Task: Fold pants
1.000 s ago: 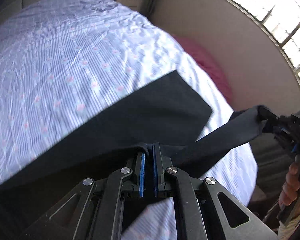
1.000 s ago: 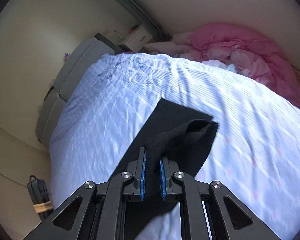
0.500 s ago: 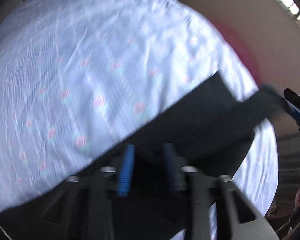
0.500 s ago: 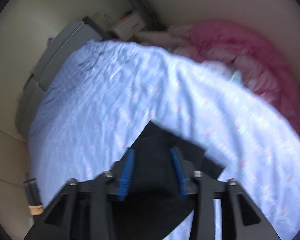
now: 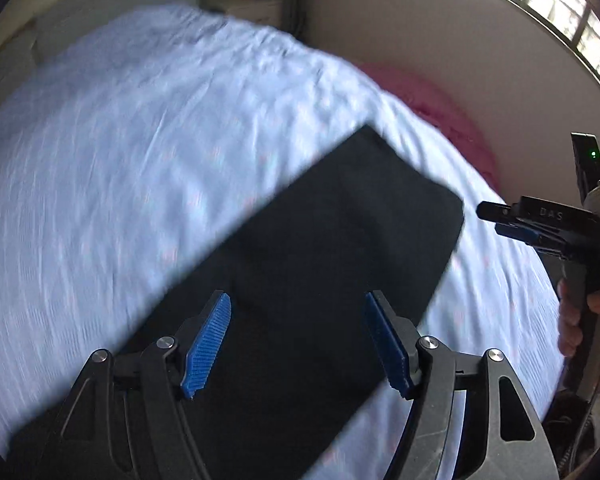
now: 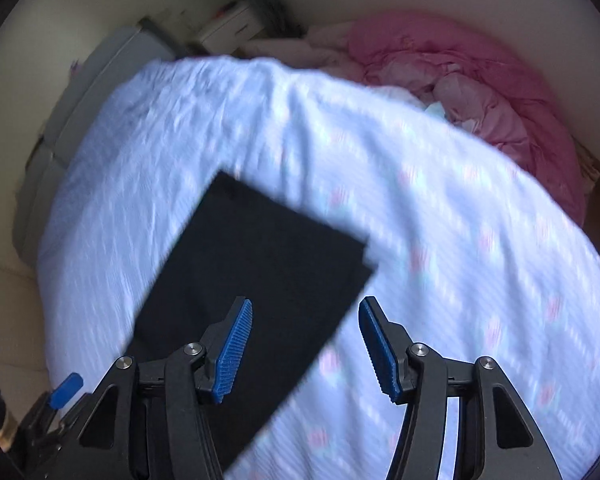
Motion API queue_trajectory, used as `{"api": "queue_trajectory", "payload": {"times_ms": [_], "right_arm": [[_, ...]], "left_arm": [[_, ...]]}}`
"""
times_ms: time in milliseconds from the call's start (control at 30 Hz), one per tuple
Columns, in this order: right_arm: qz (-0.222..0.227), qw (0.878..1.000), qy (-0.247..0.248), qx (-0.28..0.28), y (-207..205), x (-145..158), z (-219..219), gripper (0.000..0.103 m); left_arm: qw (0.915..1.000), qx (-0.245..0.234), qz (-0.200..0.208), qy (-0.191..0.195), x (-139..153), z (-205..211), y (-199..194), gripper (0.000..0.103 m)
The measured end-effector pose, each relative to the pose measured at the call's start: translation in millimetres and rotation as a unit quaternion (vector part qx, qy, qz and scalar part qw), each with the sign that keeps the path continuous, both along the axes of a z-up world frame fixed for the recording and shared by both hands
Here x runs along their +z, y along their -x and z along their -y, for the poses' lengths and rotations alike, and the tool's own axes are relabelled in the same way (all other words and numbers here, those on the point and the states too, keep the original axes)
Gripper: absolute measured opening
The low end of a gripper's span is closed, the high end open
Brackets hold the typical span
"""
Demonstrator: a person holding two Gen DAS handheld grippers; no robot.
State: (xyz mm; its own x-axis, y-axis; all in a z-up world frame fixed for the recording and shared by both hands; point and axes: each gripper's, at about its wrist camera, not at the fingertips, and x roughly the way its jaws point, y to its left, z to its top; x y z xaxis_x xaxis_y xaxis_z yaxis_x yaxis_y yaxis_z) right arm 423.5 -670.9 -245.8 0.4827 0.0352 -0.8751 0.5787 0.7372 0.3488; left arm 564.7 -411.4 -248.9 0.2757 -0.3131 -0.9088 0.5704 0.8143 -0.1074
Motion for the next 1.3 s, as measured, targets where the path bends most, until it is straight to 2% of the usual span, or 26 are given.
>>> {"api": "queue_trajectory", "payload": {"times_ms": [100, 233, 400, 433, 500, 533, 600, 700, 733, 833, 933, 1033, 1167, 1233, 1300], "right_arm": [[-0.011, 0.998, 0.029, 0.057, 21, 4, -53, 0.058], [-0.026, 0.987, 0.048, 0.15, 50, 15, -132, 0.059], [-0.052, 0.968, 0.036, 0.244, 85, 19, -230, 0.059], [-0.057, 0.963, 0.026, 0.264, 91, 20, -254, 0.059], [-0.062, 0.952, 0.028, 0.297, 98, 22, -291, 0.059], [-0.065, 0.942, 0.034, 0.327, 103, 25, -321, 0.059], [-0.064, 0.93, 0.033, 0.36, 108, 30, -354, 0.059], [-0.056, 0.913, 0.026, 0.402, 113, 43, -416, 0.059], [-0.053, 0.909, 0.022, 0.412, 113, 48, -433, 0.059], [-0.043, 0.898, 0.019, 0.437, 112, 59, -484, 0.059], [-0.033, 0.891, 0.037, 0.452, 111, 66, -532, 0.059], [-0.029, 0.891, 0.048, 0.451, 105, 70, -571, 0.059], [-0.037, 0.898, 0.038, 0.436, 82, 68, -619, 0.059], [-0.04, 0.902, 0.033, 0.428, 74, 65, -639, 0.059], [-0.044, 0.907, 0.034, 0.417, 65, 57, -658, 0.059]], "left_arm": [[0.9983, 0.043, -0.037, -0.011, -15, -50, 42, 0.069], [0.9917, 0.1, -0.076, -0.029, -23, -116, 89, 0.069], [0.9739, 0.195, -0.108, -0.044, -16, -219, 150, 0.07], [0.9683, 0.219, -0.111, -0.047, -13, -246, 163, 0.07], [0.9583, 0.26, -0.108, -0.05, -5, -292, 184, 0.071], [0.9545, 0.274, -0.106, -0.05, -2, -309, 191, 0.071], [0.9436, 0.312, -0.099, -0.047, 8, -356, 208, 0.071], [0.9291, 0.359, -0.077, -0.042, 24, -420, 230, 0.072], [0.925, 0.372, -0.068, -0.039, 30, -442, 237, 0.073], [0.92, 0.389, -0.042, -0.024, 44, -495, 248, 0.076], [0.9264, 0.376, -0.02, -0.007, 50, -533, 241, 0.077], [0.9421, 0.335, 0.012, 0.0, 52, -577, 222, 0.079], [0.961, 0.274, 0.034, 0.013, 45, -620, 183, 0.079], [0.969, 0.243, 0.041, 0.022, 38, -637, 157, 0.083], [0.9733, 0.224, 0.04, 0.026, 28, -650, 126, 0.085]]}}
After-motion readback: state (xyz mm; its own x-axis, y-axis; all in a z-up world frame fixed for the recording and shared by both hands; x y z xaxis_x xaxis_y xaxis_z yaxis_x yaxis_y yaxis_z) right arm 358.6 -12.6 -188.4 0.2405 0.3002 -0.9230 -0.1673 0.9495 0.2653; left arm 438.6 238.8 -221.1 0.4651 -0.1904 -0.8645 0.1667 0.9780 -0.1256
